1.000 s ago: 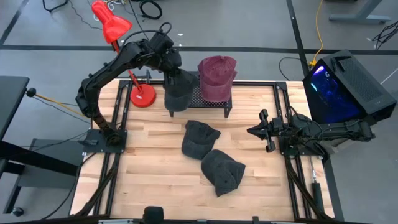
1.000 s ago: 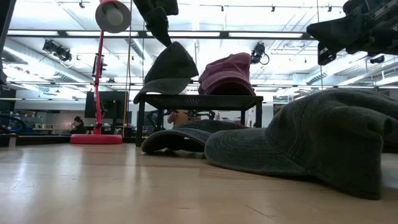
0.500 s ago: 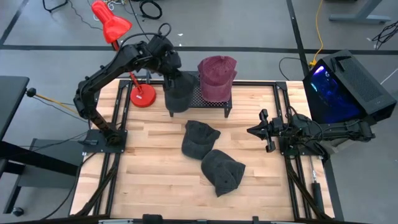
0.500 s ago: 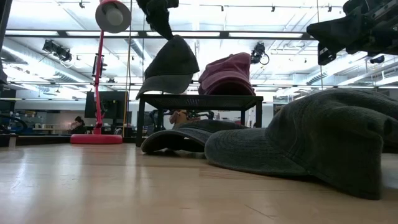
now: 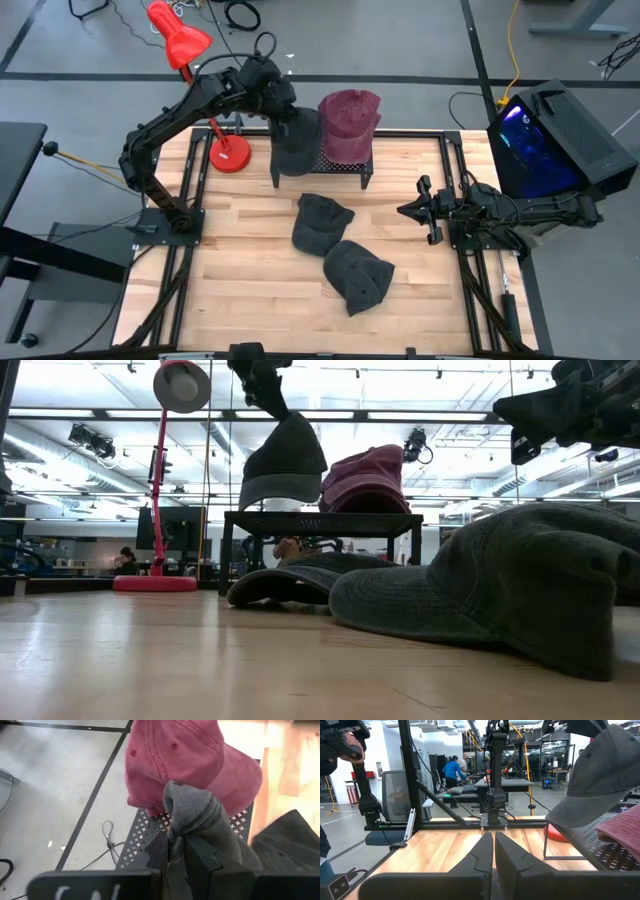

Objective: Pick & Place hat
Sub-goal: Put the bottom left black cap on the shelf

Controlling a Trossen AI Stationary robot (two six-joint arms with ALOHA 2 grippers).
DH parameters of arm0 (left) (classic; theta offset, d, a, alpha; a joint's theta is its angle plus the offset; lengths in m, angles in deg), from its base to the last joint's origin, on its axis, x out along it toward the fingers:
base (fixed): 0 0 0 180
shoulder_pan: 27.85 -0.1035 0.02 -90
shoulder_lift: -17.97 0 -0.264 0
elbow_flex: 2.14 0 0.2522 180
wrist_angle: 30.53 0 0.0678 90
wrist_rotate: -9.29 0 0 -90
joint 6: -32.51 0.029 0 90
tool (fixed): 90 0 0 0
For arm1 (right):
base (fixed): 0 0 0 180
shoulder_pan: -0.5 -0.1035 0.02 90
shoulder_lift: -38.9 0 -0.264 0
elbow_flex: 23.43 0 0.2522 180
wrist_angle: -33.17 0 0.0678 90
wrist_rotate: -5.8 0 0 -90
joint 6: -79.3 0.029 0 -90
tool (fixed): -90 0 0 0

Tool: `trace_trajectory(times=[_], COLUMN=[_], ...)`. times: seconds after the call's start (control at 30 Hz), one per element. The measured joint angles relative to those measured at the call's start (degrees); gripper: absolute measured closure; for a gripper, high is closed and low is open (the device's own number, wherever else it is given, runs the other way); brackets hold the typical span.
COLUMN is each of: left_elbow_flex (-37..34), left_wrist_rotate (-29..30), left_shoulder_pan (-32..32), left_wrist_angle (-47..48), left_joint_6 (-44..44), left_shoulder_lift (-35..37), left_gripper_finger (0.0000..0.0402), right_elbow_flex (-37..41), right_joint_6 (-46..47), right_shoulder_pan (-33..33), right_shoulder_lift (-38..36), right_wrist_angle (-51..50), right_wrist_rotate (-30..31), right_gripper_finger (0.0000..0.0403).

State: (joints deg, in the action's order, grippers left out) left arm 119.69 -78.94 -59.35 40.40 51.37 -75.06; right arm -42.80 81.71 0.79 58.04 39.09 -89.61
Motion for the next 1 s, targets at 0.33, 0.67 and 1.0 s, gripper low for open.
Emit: trace_trajectory(times=[0.33, 0.67, 1.0], left_elbow_flex=[-0.01, -0.02, -0.07], left_wrist_rotate=[0.32, 1.22, 1.88], left_shoulder_pan=[-0.14, -1.82, -2.37], left_wrist_angle=[-0.21, -4.12, -4.52], left_joint_6=[-0.26, 2.30, 2.50], left_shoulder_lift=[-3.72, -4.60, -6.03], left_gripper_finger=[0.0352, 0.0352, 0.0351], right_elbow_flex=[0.00, 0.00, 0.00], right_joint_6=[-0.02, 0.00, -0.01], right_shoulder_pan=[0.00, 0.00, -0.01], right_shoulder_lift=[0.02, 0.02, 0.02], right_wrist_angle=[0.02, 0.00, 0.02], right_wrist_rotate=[0.00, -0.02, -0.02], right_gripper_finger=[0.0380, 0.0380, 0.0380])
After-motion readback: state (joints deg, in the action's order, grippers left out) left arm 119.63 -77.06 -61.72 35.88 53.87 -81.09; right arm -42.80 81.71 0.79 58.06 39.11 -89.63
